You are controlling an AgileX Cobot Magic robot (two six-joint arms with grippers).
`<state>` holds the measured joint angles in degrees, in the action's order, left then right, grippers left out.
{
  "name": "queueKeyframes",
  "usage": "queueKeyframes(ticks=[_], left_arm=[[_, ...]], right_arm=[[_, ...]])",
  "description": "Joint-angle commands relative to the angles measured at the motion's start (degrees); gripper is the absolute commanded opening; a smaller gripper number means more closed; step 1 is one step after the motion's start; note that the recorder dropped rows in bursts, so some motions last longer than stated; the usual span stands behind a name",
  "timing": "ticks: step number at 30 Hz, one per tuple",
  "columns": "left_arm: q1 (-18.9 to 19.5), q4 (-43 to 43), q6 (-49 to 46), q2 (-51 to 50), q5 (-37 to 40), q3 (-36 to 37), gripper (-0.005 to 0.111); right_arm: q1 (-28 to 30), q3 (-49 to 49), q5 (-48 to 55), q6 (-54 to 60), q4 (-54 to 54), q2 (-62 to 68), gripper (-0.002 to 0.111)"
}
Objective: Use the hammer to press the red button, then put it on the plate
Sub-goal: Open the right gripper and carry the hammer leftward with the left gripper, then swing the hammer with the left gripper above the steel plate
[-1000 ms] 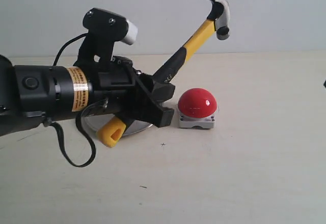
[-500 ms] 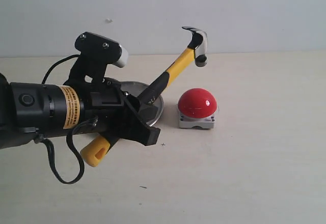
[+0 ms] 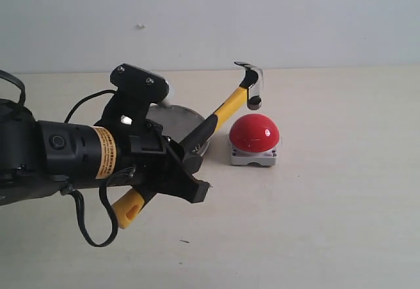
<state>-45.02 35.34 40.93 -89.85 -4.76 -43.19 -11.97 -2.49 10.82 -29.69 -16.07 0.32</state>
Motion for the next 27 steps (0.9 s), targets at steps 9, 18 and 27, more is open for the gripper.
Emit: queueKeyframes(ticks=[9, 18, 27], left_arm=[[-0.08, -0.69, 0.03, 0.3, -5.49, -0.79, 0.0], [1.74, -0.69, -1.75, 0.3, -8.78, -6.01, 0.0], [2.62, -0.69, -3.4, -4.61, -5.17, -8.25, 0.0]], right_arm=[[-0.04, 0.34, 17.38, -3.91, 4.59, -0.32, 0.0], [-0.04, 0.34, 17.38, -3.91, 4.59, -0.32, 0.0], [-0.04, 0.34, 17.38, -3.91, 4.59, -0.32, 0.0]])
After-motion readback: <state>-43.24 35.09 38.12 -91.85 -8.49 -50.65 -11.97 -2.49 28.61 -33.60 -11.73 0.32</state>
